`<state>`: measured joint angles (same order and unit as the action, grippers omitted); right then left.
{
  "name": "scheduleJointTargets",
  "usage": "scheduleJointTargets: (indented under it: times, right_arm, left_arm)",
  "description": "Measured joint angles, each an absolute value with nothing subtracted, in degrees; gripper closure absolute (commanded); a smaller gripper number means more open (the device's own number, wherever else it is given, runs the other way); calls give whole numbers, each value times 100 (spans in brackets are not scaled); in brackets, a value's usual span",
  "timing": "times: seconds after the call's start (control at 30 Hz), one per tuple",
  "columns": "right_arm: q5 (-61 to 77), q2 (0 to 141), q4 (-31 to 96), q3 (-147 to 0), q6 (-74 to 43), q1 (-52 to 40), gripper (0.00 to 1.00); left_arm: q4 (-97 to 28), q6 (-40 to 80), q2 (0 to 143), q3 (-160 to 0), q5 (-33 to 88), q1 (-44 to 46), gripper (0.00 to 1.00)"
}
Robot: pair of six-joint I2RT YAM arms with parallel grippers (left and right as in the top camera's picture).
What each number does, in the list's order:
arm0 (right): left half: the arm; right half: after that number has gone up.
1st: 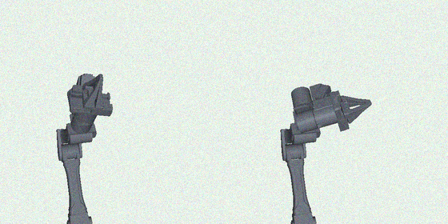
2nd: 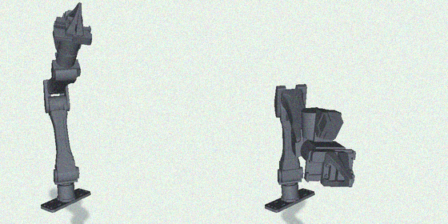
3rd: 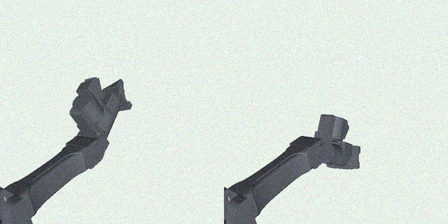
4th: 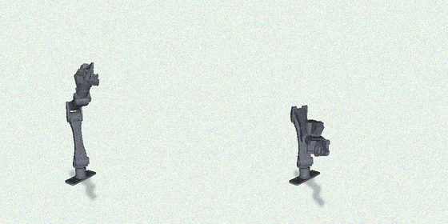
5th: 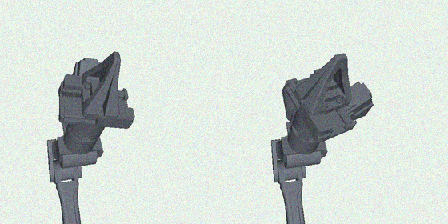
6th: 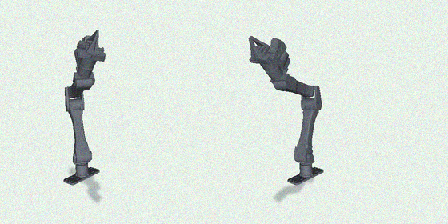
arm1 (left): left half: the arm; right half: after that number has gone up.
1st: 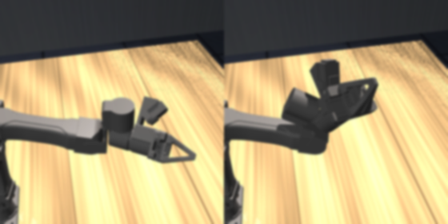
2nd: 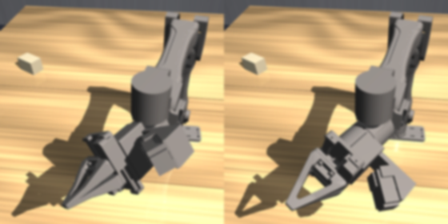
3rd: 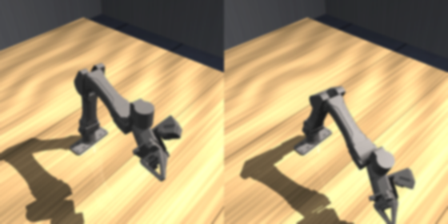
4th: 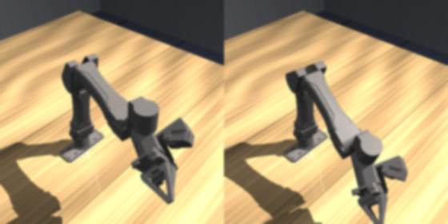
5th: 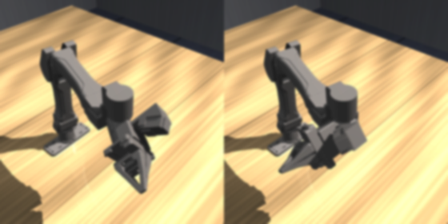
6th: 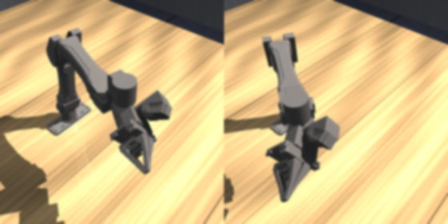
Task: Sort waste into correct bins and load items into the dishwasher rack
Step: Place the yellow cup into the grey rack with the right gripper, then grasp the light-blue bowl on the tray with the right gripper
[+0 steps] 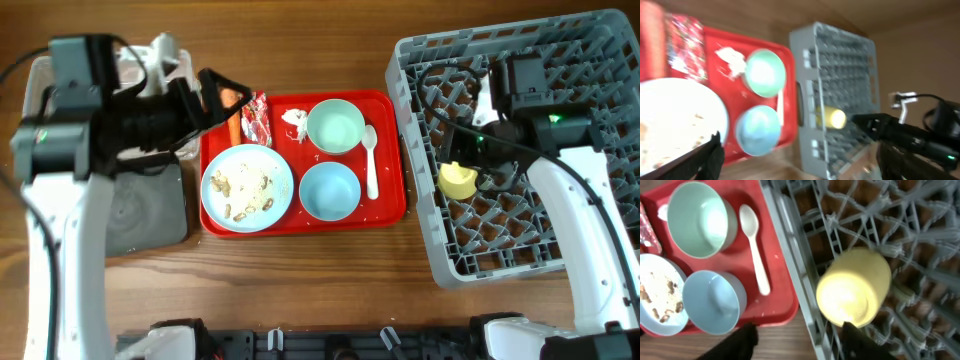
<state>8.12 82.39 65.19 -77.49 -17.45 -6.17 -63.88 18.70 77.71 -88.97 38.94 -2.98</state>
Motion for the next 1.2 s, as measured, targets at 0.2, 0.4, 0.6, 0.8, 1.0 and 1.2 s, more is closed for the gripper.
scheduleJointTargets:
  times: [0.2, 0.4, 0.6, 0.8, 1.0, 1.2]
  right_arm:
    - [1608, 8503, 5776, -7752, -1616, -692, 88]
    - [1658, 9076, 4886, -7749, -1588, -1809, 42]
    - [904, 10090, 3981, -7749, -1896, -2248, 39]
    - [458, 11277, 2985, -7752, -2178, -2248, 70]
    - [572, 11660, 2842, -7749, -2237, -2248, 96]
    - [-64, 11028, 3415, -7749, -2250, -2248, 96]
  left_arm:
    - [-6364, 1872, 7419, -8899, 3295, -314, 22]
    - [-6587, 1870, 7424, -8901, 2842, -436, 12]
    - [-7424, 1848, 7273, -9413, 1750, -1223, 0]
    - [-7443, 1872, 6932, -9487, 1374, -1592, 0]
    - [-7448, 1872, 6943, -9487, 1310, -1592, 0]
    - [-7448, 1872, 6943, -9487, 1310, -1592, 0]
